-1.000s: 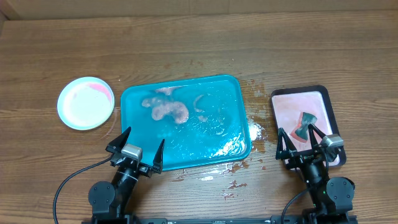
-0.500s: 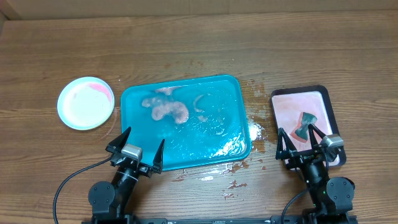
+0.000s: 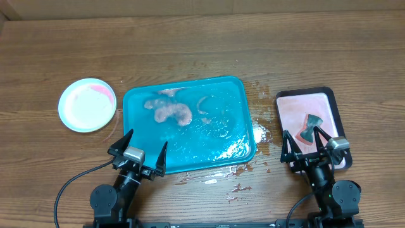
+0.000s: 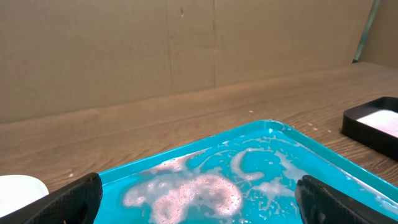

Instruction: Clean dirty plates on tray and stack at the side

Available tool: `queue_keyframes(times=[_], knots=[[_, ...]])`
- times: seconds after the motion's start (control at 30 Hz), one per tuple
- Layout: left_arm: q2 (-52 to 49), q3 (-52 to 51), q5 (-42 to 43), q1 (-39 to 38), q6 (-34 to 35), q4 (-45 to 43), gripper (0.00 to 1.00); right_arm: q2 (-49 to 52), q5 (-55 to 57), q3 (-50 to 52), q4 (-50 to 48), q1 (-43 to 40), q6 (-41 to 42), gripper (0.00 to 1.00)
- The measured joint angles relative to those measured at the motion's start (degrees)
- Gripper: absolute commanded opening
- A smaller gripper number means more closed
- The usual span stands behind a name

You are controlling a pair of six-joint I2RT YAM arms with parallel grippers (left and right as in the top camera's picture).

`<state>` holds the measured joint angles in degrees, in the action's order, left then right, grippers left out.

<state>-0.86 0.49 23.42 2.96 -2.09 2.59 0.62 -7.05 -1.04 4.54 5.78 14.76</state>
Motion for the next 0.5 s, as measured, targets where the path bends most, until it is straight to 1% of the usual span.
queue_keyframes(times=[0.5], knots=[[0.0, 0.0, 0.02, 0.0, 0.0, 0.0, 1.0, 0.0, 0.02, 0.0, -0.02, 0.0, 0.02, 1.0]])
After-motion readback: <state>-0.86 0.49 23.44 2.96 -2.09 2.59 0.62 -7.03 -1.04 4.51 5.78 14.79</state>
